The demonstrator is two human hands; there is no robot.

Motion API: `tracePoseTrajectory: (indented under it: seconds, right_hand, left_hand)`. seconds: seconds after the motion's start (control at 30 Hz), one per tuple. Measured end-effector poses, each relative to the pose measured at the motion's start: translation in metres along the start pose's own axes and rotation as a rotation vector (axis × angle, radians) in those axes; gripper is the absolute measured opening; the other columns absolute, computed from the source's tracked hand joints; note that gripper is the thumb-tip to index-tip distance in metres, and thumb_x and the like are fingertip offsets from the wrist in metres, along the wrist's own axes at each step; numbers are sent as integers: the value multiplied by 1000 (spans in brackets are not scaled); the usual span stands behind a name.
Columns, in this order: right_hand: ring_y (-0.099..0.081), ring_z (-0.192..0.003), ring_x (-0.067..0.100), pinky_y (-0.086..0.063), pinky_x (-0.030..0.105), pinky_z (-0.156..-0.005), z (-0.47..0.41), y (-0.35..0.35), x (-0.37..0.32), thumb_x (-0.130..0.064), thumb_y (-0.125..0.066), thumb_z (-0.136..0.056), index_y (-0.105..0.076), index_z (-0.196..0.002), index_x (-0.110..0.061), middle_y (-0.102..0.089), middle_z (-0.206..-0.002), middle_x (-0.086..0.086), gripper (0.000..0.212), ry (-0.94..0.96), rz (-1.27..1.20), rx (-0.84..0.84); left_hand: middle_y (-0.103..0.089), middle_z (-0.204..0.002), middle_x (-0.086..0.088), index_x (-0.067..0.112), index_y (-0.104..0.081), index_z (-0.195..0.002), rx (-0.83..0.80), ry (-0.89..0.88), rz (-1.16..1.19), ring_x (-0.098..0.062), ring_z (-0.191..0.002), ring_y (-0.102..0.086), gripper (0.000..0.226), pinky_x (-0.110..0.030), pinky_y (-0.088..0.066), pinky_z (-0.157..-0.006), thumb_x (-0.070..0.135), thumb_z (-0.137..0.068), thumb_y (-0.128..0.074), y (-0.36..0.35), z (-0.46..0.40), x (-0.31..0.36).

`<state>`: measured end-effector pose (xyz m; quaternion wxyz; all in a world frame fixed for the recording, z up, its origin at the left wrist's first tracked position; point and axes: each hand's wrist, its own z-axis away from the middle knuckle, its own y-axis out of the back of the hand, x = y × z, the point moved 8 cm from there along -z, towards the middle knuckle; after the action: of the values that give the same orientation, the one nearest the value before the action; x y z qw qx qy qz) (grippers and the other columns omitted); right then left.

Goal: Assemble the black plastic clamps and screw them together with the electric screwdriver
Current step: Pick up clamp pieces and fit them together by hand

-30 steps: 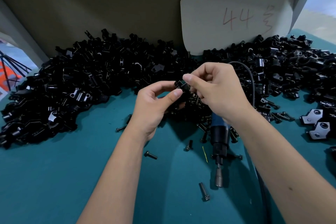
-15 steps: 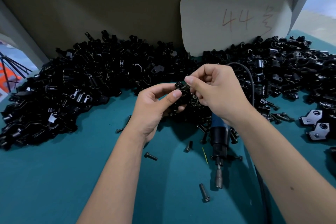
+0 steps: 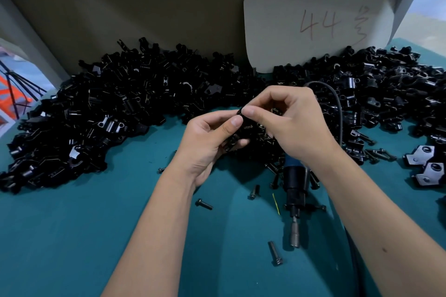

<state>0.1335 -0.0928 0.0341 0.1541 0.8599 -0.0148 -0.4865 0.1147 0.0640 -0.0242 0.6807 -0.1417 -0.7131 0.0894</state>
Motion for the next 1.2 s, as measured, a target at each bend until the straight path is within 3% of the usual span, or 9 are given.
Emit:
tracePoseTrajectory:
  seconds: [0.23,0.33,0.53,0.63,0.77,0.83,0.97,1.1,1.2]
  right_hand:
    - [-67,-75,3,-52,20,-67,0,-7,-8,-23,-81,-91,-80,-103,-19,-75,-85,-11,12,-3,37,17]
    - [-66,-76,6,-54,23,-70,0,-18,-14,-36,-80,-91,-70,-108,-20,-72,-82,-10,25,-28,250,11]
    - [-59,-64,4,-46,22,-59,46,-113,-9,-47,-86,-80,-72,-88,-20,-63,-71,-10,31,-89,529,-817]
    - [-63,-72,15,-53,31,-69,53,-126,-6,-27,-85,-86,-75,-89,-16,-68,-77,-2,15,-95,536,-866]
    - [-63,-61,5,-52,23,-62,49,-116,-7,-18,-77,-93,-74,-89,-12,-72,-79,3,7,-115,527,-928]
    - [-62,-48,6,-49,19,-48,41,-98,-7,-14,-73,-96,-70,-92,-11,-72,-77,8,6,-186,397,-851]
    - [-64,-62,14,-54,26,-49,8,-39,-4,-2,-69,-97,-72,-110,-15,-70,-82,5,18,-218,52,-411]
    - [-67,-70,8,-52,22,-55,-2,6,12,-7,-70,-97,-76,-100,-22,-79,-83,-3,17,-197,-73,27]
    - [-72,-74,8,-53,21,-57,0,12,24,-9,-76,-93,-75,-94,-19,-80,-84,-1,10,-232,-173,130]
  left_hand:
    - [-78,-106,-11,5,-75,-109,63,-30,-12,-15,-95,-74,28,-24,-59,-73,22,-87,-72,9,0,8]
    - [-77,-88,-3,10,-73,-94,240,-59,30,-11,-80,-72,15,-22,-59,-72,20,-99,-64,26,0,13]
    - [-77,-93,-13,3,-68,-98,372,6,169,-15,-76,-73,21,-22,-59,-71,21,-105,-59,38,-1,6]
    - [-76,-111,-21,-2,-65,-109,355,44,186,-18,-81,-73,24,-20,-59,-74,20,-105,-60,39,-2,0]
    - [-76,-113,-18,-5,-66,-117,301,64,208,-15,-82,-72,32,-21,-58,-78,25,-105,-59,38,-3,-2]
    - [-76,-117,-16,-4,-64,-125,284,97,205,-15,-83,-71,40,-26,-60,-80,29,-102,-63,34,-3,-5]
    - [-74,-102,-10,5,-67,-109,232,80,216,-15,-82,-70,30,-26,-59,-77,16,-82,-74,26,-3,-5]
    - [-71,-109,-17,4,-65,-111,171,94,242,-13,-77,-69,41,-16,-57,-69,9,-72,-79,10,-3,-8]
    - [-71,-105,-14,7,-68,-109,128,119,238,-13,-77,-71,40,-17,-57,-68,10,-71,-82,0,-3,-13]
